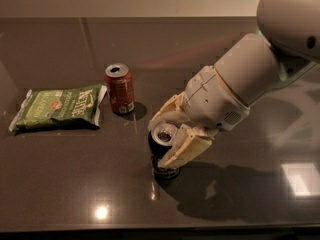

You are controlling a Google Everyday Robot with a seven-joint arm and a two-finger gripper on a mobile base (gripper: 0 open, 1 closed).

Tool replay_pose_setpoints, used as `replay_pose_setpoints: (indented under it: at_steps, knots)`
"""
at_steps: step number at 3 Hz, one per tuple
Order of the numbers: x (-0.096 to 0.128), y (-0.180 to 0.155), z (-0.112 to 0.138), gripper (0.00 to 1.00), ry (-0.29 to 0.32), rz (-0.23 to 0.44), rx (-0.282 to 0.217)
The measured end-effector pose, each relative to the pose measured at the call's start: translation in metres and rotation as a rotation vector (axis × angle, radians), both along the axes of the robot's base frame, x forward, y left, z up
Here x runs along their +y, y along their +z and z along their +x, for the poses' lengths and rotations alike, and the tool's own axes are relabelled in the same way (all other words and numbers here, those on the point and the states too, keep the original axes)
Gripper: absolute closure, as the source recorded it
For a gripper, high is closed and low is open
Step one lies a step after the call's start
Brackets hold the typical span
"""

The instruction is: Pick pepsi can

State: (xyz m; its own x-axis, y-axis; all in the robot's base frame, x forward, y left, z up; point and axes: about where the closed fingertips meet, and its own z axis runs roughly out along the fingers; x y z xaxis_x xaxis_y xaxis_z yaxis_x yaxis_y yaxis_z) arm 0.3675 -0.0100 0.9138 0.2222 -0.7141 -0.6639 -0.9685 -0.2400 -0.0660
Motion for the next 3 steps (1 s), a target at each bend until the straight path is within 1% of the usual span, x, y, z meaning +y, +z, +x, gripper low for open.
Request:
replay_pose_setpoints:
  at_steps: [1, 2, 3]
  knots:
    - [-0.015, 0.036, 0.006, 0.95, -0.046, -0.003, -0.029]
    - [-0.036, 0.095, 0.012, 1.0, -0.107, -0.011, -0.093]
    - [-0.036, 0.095, 0.012, 1.0, -0.107, -0.011, -0.094]
